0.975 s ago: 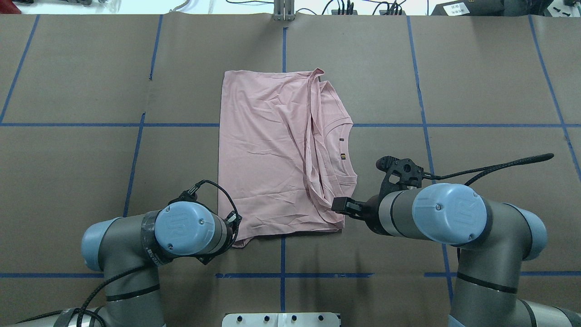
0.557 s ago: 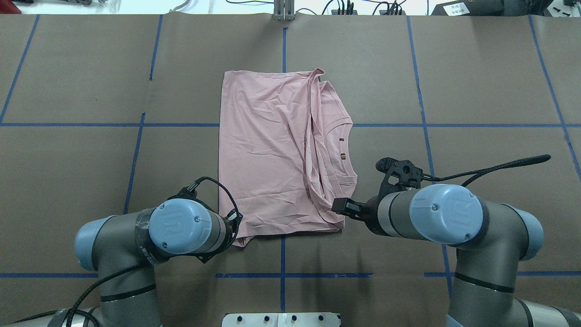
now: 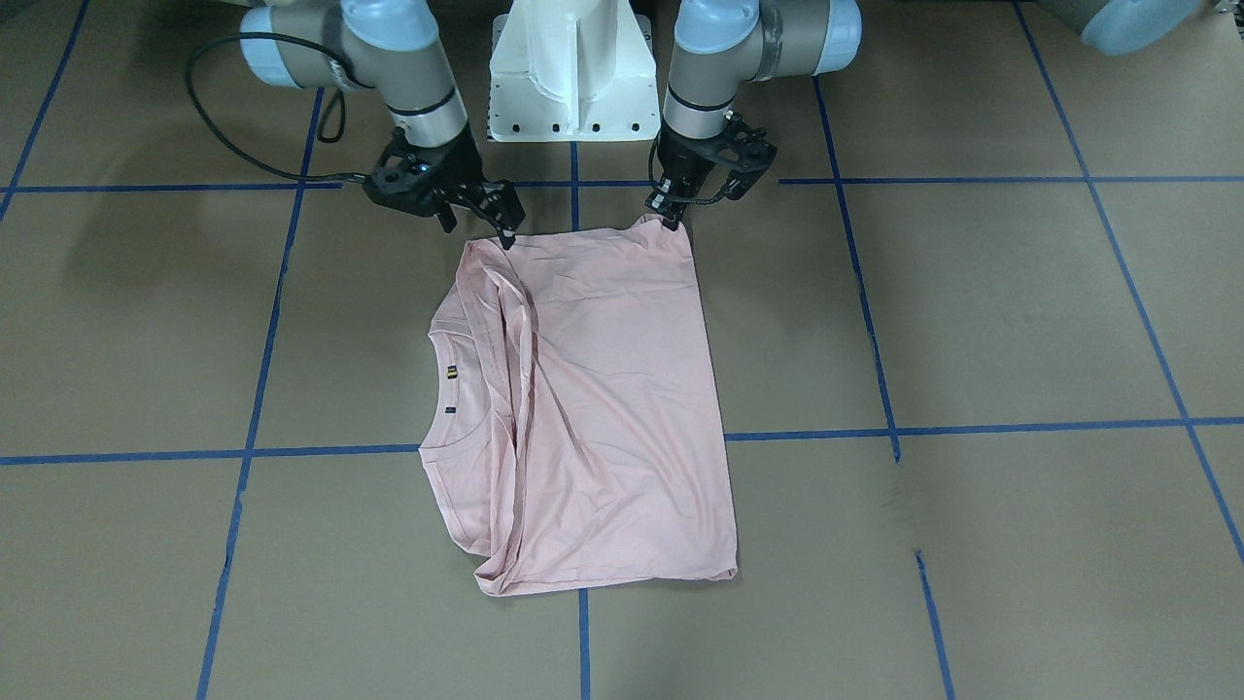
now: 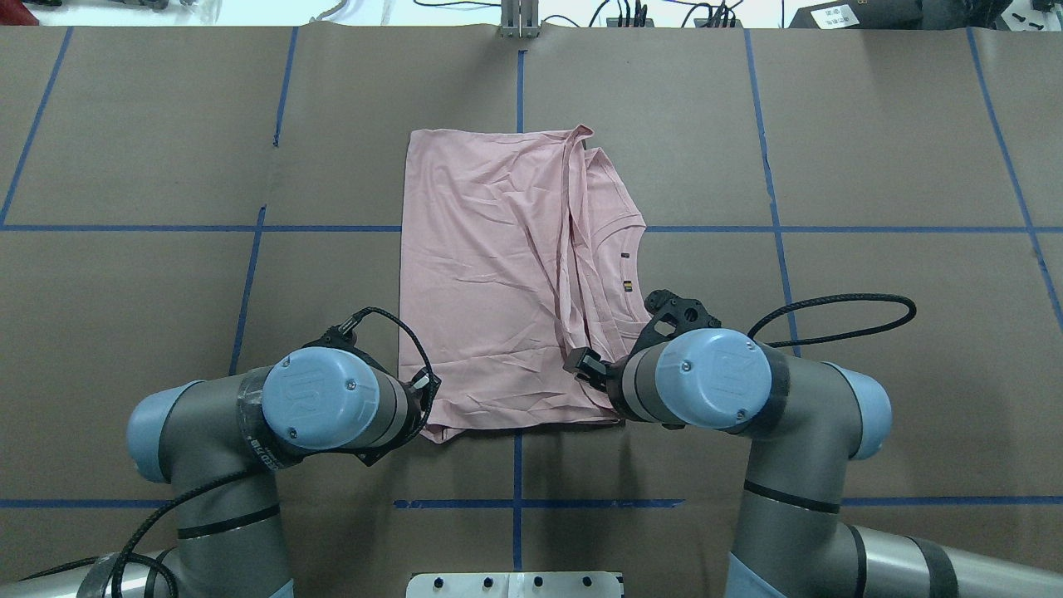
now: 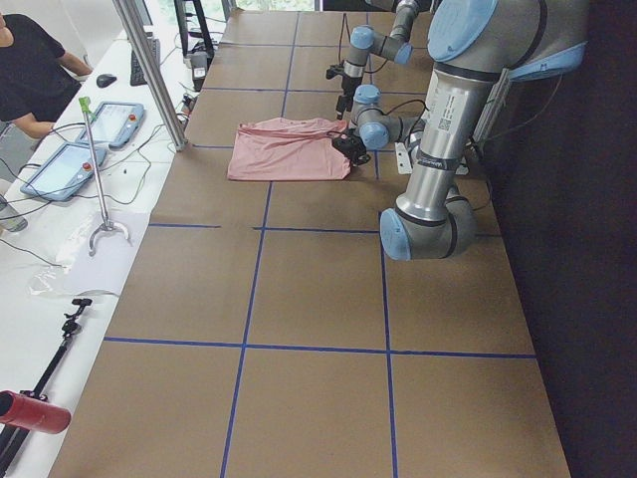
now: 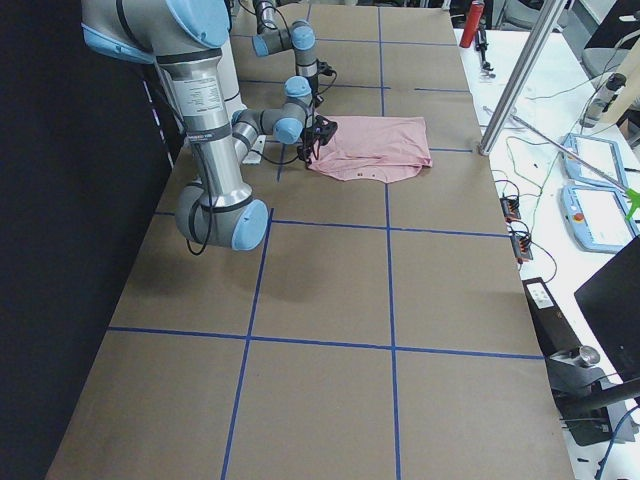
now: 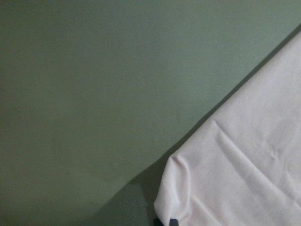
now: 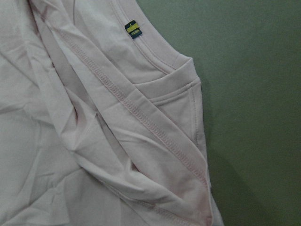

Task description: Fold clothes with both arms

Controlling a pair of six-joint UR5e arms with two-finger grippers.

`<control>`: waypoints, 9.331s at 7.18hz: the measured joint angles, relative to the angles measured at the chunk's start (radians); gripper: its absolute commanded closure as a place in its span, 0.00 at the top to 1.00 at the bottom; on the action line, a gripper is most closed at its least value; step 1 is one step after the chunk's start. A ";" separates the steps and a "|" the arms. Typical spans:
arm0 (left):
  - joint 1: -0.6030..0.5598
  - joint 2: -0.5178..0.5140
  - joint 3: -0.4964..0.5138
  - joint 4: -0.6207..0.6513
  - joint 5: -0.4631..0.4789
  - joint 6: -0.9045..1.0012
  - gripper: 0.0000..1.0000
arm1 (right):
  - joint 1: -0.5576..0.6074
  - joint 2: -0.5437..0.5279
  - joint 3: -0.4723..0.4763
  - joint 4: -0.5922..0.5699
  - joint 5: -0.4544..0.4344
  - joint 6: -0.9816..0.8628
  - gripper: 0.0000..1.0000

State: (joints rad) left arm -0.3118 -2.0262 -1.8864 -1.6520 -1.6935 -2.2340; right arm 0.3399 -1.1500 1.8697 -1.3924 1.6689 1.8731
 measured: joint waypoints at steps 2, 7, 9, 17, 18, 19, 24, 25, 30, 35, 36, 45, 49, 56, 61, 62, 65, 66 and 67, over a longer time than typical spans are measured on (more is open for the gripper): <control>-0.002 0.000 0.000 0.000 0.000 0.009 0.00 | 0.001 0.041 -0.045 -0.047 0.004 0.046 1.00; -0.007 -0.001 -0.001 -0.001 0.000 0.011 0.00 | 0.001 0.098 -0.130 -0.114 0.030 0.070 1.00; -0.006 -0.003 -0.002 0.000 0.000 0.011 0.00 | -0.001 0.116 -0.161 -0.117 0.038 0.068 0.98; -0.005 -0.007 -0.001 0.000 0.000 0.011 0.00 | 0.006 0.116 -0.150 -0.117 0.073 0.077 0.00; -0.005 -0.008 0.000 0.000 0.000 0.011 0.00 | 0.008 0.117 -0.142 -0.117 0.071 0.085 0.00; -0.004 -0.009 0.000 0.000 0.000 0.011 0.00 | 0.010 0.116 -0.138 -0.117 0.070 0.091 0.00; -0.001 -0.003 -0.040 0.014 -0.008 0.023 0.00 | 0.023 0.108 -0.085 -0.111 0.081 0.094 0.00; 0.012 -0.002 -0.084 0.046 -0.014 0.032 0.00 | 0.018 0.102 -0.051 -0.111 0.083 0.093 0.00; 0.148 0.015 -0.300 0.234 -0.021 0.025 0.00 | -0.076 -0.005 0.154 -0.111 0.083 0.096 0.00; -0.106 -0.026 -0.198 0.187 -0.025 0.122 0.00 | 0.072 0.085 0.031 -0.044 0.069 -0.053 0.00; -0.143 -0.029 -0.148 0.131 -0.025 0.132 0.00 | 0.106 0.116 -0.024 -0.005 0.069 -0.062 0.00; -0.398 -0.167 0.304 -0.179 -0.025 0.246 1.00 | 0.346 0.466 -0.697 0.283 0.078 -0.105 1.00; -0.516 -0.196 0.422 -0.237 -0.067 0.449 1.00 | 0.452 0.573 -0.878 0.332 0.078 -0.250 1.00; -0.887 -0.013 0.125 0.062 -0.338 1.367 1.00 | 0.950 0.138 -0.457 -0.166 0.513 -1.432 1.00; -1.173 0.257 0.117 0.161 -0.436 2.241 1.00 | 1.283 -0.210 -0.348 -0.502 0.628 -2.205 1.00; -1.228 0.310 0.115 0.173 -0.456 2.358 1.00 | 1.298 -0.259 -0.275 -0.578 0.637 -2.229 1.00; -1.261 0.398 0.284 -0.062 -0.489 2.424 1.00 | 1.304 -0.330 -0.217 -0.510 0.699 -2.214 1.00; -1.260 0.398 0.359 -0.148 -0.506 2.423 1.00 | 1.303 -0.338 -0.243 -0.482 0.702 -2.209 1.00; -1.259 0.396 0.386 -0.162 -0.531 2.421 1.00 | 1.302 -0.346 -0.273 -0.470 0.705 -2.206 1.00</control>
State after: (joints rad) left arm -1.5705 -1.6302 -1.5008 -1.8136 -2.2246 0.1871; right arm 1.6419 -1.4962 1.5965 -1.8625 2.3739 -0.3329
